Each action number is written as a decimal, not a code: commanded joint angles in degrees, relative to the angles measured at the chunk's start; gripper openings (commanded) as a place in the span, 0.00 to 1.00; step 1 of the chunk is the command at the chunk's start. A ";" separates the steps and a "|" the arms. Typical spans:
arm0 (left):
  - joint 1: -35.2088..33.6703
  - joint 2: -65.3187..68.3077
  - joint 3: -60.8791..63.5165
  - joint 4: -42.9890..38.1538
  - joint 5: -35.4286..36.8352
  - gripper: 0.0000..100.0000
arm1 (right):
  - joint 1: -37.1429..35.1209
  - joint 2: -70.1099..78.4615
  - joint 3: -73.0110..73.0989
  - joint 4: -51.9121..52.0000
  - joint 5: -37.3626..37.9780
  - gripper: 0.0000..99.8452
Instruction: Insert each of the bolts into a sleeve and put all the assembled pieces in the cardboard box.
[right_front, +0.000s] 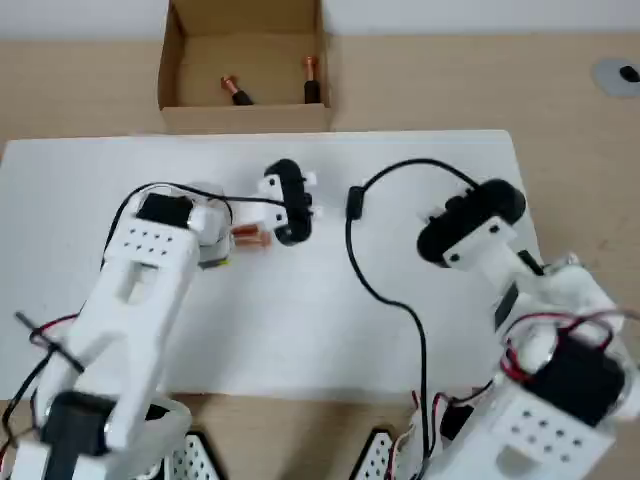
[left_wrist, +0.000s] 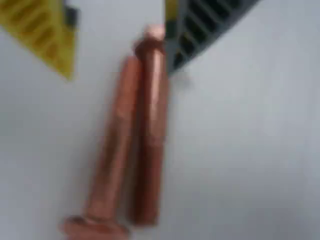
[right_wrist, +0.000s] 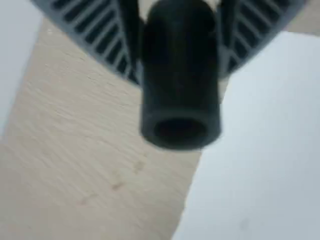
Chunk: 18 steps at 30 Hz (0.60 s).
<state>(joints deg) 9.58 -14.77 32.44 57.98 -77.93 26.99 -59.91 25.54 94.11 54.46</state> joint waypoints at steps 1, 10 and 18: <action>-1.14 5.49 -2.02 -5.71 -0.26 0.09 | 1.45 -1.54 0.92 -0.70 -4.40 0.01; 1.58 13.76 -10.46 -0.18 1.67 0.10 | 1.71 -1.36 2.24 -0.88 -7.65 0.01; 4.13 13.49 -12.13 2.37 0.62 0.10 | 1.71 -1.36 3.30 -1.05 -8.00 0.01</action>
<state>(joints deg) 12.13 -0.53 23.03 59.12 -76.97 27.78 -60.62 28.70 94.11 46.99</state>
